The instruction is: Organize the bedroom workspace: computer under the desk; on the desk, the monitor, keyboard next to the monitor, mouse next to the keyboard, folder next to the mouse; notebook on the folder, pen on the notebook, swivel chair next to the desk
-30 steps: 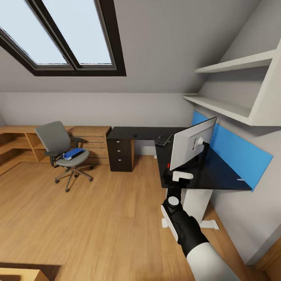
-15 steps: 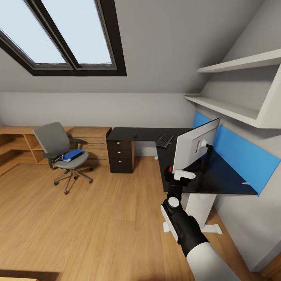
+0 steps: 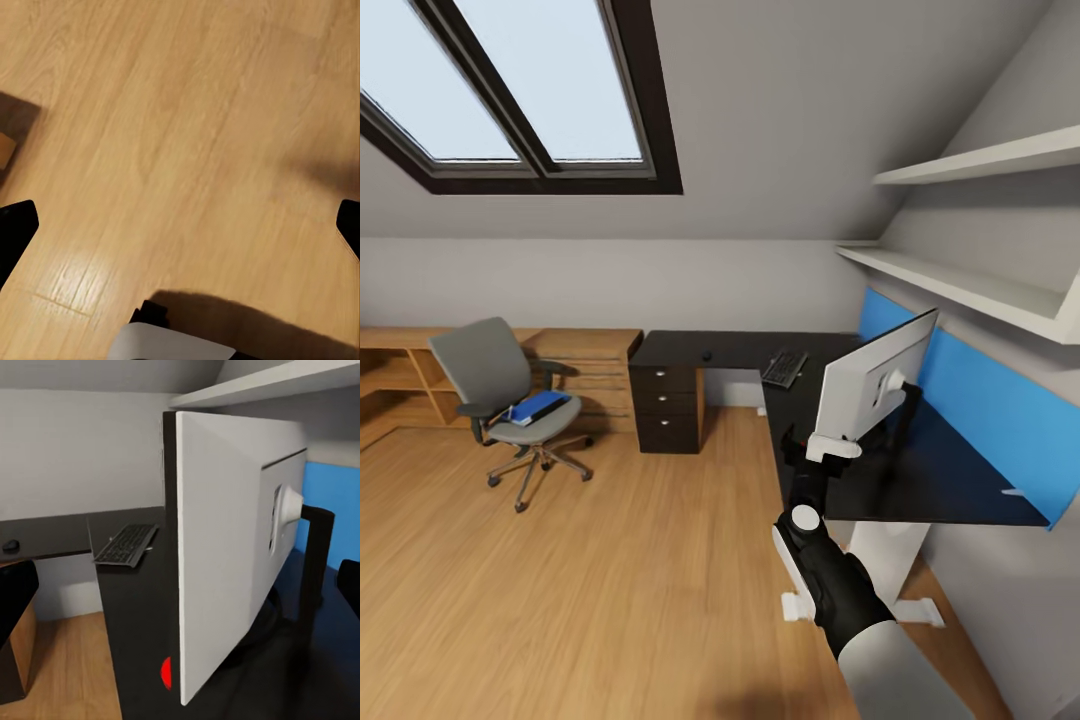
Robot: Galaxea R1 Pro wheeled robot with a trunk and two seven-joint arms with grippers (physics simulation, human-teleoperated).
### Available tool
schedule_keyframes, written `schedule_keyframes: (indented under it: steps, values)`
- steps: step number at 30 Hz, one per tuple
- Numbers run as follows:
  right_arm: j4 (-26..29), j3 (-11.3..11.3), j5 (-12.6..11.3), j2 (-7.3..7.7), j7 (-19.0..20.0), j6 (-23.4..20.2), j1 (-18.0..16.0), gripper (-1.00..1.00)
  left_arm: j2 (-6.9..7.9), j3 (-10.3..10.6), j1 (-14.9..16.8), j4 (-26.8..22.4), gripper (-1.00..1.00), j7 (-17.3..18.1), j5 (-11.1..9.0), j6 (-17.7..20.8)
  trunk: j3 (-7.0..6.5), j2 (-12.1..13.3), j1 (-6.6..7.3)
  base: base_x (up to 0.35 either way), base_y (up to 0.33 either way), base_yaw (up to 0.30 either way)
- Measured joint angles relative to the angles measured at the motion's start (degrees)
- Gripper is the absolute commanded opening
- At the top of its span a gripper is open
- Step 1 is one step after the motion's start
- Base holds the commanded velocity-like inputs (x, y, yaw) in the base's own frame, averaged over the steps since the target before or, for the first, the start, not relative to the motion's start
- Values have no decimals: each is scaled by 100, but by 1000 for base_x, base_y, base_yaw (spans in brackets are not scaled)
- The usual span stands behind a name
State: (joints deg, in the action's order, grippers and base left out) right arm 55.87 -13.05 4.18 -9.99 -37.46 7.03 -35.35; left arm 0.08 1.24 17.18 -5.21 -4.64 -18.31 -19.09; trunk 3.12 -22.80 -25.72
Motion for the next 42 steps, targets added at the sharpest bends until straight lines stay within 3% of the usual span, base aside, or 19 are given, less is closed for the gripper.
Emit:
schedule_keyframes:
  steps: [8, 18, 26, 42]
  values:
    - [6, 7, 2, 0, -14, 2, 0, 100, -1, 0, 0, 0, 100, -2, 0, 0, 0, 1, -2, 175, 0, 0]
    - [8, 34, -14, 140, -88, -16, 0, 100, 0, 0, 0, 0, 100, -4, 0, 0, 0, 0, -1, 115, 0, 0]
    - [9, 42, -10, 154, -304, -21, 0, 100, 1, 0, 0, 0, 100, -4, 0, 0, 0, 1, -2, 110, 0, 0]
    - [9, 36, -9, 156, -355, -14, 0, 100, 1, 0, 0, 0, 100, -4, -2, 0, 0, 1, -3, 10, 0, 0]
